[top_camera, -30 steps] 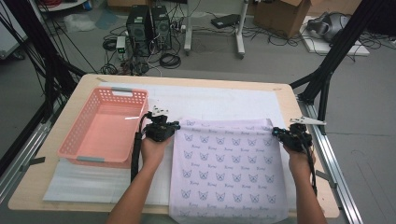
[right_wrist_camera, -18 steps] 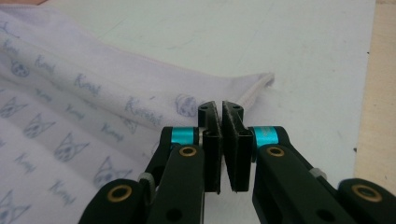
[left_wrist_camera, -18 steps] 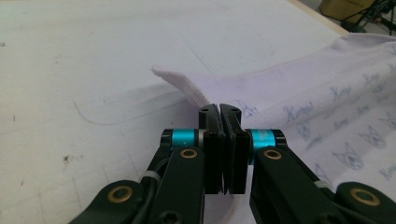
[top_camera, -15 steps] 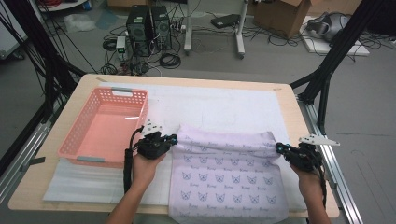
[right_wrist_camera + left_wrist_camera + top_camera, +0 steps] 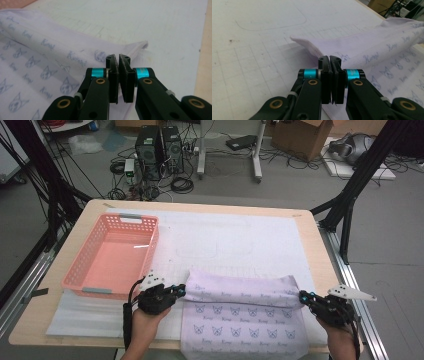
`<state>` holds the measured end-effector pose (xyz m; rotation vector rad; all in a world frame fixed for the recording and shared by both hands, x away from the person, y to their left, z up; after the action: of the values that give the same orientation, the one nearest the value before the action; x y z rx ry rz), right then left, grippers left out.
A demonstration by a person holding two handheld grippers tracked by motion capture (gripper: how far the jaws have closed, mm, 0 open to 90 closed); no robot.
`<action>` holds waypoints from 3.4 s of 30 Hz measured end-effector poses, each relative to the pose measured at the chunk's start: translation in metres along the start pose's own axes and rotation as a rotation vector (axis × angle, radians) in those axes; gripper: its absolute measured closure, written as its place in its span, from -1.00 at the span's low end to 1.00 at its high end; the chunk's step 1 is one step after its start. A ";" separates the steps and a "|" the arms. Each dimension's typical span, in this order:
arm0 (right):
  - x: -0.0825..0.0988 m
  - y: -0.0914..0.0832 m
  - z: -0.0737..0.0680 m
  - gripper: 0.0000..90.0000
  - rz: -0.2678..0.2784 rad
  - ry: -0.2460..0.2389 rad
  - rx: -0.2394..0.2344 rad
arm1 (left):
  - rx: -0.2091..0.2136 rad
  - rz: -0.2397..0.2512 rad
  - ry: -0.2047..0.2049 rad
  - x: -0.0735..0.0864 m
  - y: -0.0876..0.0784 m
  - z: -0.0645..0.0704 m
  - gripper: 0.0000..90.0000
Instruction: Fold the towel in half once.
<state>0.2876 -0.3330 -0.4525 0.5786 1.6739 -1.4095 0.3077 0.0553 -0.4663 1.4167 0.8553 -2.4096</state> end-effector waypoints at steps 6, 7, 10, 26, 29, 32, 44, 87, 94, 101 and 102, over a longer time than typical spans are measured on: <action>0.032 -0.009 -0.002 0.92 -0.065 0.012 -0.008 | 0.020 -0.065 0.001 0.026 -0.003 0.017 0.94; 0.036 -0.010 -0.002 0.92 -0.074 0.011 -0.010 | 0.016 -0.081 0.015 0.030 -0.004 0.020 0.94; 0.045 -0.013 -0.005 0.81 -0.114 0.017 -0.024 | 0.027 -0.092 0.022 0.034 -0.005 0.024 0.80; 0.012 0.045 0.012 0.68 -0.233 0.041 0.056 | -0.018 -0.165 -0.094 0.012 0.046 -0.021 0.80; 0.011 0.042 0.011 0.96 -0.202 0.005 0.050 | -0.010 -0.125 -0.056 0.007 0.042 -0.014 0.94; 0.005 0.030 0.011 0.96 -0.141 0.004 0.053 | 0.013 -0.062 -0.050 -0.002 0.031 -0.007 0.94; 0.008 -0.043 -0.006 0.96 0.014 0.031 -0.023 | 0.111 0.009 -0.013 0.007 -0.013 0.033 0.93; 0.042 0.032 0.002 0.14 -0.172 -0.048 0.045 | 0.062 -0.142 -0.051 0.024 0.031 -0.015 -0.05; 0.044 0.033 0.006 0.06 -0.185 -0.070 0.061 | 0.077 -0.175 0.018 0.026 0.034 -0.008 0.09; 0.045 0.031 0.004 -0.06 -0.186 -0.096 0.036 | 0.092 -0.186 0.044 0.027 0.036 -0.005 -0.07; 0.045 0.031 0.003 -0.09 -0.186 -0.095 0.029 | 0.066 -0.195 0.058 0.027 0.036 -0.005 -0.06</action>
<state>0.2893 -0.3352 -0.5072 0.3731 1.6676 -1.5707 0.3139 0.0323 -0.5050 1.4977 0.9780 -2.5725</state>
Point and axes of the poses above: each handheld gripper's, and its own axes: y roughly forward along the jaws, x roughly out of its underside, z roughly to its right, the point moved 9 cm from there along y, roughly forward along the jaws, and after that the axes turned 13 degrees about x, right-handed, at the moved point
